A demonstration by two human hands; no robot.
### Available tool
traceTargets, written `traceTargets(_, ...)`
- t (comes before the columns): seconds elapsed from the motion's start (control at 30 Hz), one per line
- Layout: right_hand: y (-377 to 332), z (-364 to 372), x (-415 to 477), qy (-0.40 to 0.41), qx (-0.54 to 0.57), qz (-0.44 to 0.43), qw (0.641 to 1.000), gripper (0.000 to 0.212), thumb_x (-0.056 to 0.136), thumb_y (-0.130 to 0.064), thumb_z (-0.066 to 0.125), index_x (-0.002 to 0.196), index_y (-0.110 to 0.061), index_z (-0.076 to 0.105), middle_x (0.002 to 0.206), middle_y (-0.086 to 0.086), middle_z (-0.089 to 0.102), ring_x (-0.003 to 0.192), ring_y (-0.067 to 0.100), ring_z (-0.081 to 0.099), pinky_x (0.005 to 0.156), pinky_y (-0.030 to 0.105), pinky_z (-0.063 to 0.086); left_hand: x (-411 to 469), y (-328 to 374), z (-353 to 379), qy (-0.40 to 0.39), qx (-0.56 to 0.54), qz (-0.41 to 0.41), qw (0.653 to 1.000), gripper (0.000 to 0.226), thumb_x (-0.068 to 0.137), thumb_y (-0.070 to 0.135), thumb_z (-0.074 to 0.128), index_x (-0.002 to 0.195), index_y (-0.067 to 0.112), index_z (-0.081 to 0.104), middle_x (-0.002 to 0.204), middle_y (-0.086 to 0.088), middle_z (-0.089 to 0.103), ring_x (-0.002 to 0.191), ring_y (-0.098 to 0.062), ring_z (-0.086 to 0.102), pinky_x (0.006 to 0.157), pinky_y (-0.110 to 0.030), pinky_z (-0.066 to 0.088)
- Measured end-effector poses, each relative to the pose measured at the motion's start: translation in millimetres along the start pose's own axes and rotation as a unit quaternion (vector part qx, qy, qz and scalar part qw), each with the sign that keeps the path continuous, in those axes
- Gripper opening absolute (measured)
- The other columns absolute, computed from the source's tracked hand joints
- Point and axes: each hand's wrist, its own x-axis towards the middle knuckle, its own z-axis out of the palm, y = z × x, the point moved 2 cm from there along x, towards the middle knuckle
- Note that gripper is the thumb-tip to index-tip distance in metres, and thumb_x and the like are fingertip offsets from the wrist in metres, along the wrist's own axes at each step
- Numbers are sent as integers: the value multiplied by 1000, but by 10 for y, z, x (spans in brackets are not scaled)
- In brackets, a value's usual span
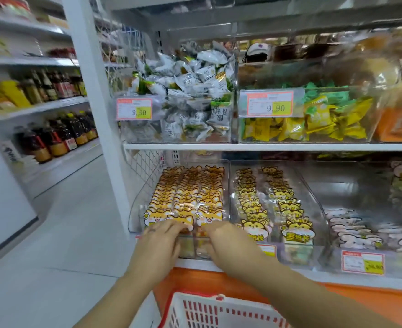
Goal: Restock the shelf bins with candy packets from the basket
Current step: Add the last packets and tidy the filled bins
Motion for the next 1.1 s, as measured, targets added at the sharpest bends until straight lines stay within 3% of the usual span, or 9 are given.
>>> traceTargets(0.1,-76,192,214,-41,-36,21,998,34,93,-3,51,125,-12,55,123,13,57,109,33,62,85,43,54,39,-256,9,-41,37,-23,998,43,89,44,38,118,32,66,113,12,65,100,-18,67,86,-36,54)
traceTargets(0.2,-105,364,324,-60,-57,37,996,36,92,-1,51,127,-9,55,117,15,63,107,34,65,85,43,55,57,-404,52,-97,34,-22,994,36,100,49,42,124,34,63,120,14,66,109,-15,62,93,-32,46)
traceTargets(0.37,-145,481,351,-40,-91,48,994,54,93,-1,49,145,-10,37,118,14,64,109,34,62,85,43,54,16,-491,98,-98,24,1,995,31,101,51,40,118,35,61,115,16,66,109,-10,58,94,-28,42)
traceTargets(0.53,-142,470,383,-80,-71,42,993,39,91,3,50,128,-9,55,112,12,67,103,32,66,82,42,55,54,-560,83,-122,7,-25,992,59,90,71,22,119,41,63,113,18,69,107,-8,62,90,-28,46)
traceTargets(0.67,-9,385,476,-75,43,3,996,31,92,-12,51,121,-18,59,111,8,63,97,27,62,79,37,54,158,-465,27,-163,2,-61,985,43,96,59,46,133,41,55,129,15,63,117,-14,59,95,-33,47)
traceTargets(0.83,-172,461,539,-93,6,-34,995,42,93,-42,51,126,-18,56,121,6,59,111,30,58,89,44,53,183,-345,84,-251,61,-78,963,70,85,76,40,147,45,34,138,13,42,128,-15,50,107,-44,34)
traceTargets(0.97,-255,358,476,-107,-5,-36,994,41,91,-39,53,125,-17,54,120,9,60,112,33,57,91,45,51,294,-277,-7,-299,51,-102,948,60,83,75,47,136,45,47,130,8,44,123,-18,54,101,-41,39)
traceTargets(1.03,-247,176,336,-90,50,-69,992,28,90,-31,53,114,-17,59,112,9,63,105,32,60,83,44,53,363,-173,-139,-275,80,-102,953,53,83,75,47,123,41,57,124,7,49,120,-20,56,100,-42,41)
traceTargets(1.1,-145,-66,91,-51,92,-108,989,27,92,-27,51,116,-26,63,112,4,65,100,25,60,79,42,54,415,80,-302,-207,125,-89,966,49,87,72,47,123,41,58,127,11,53,119,-17,57,99,-40,40)
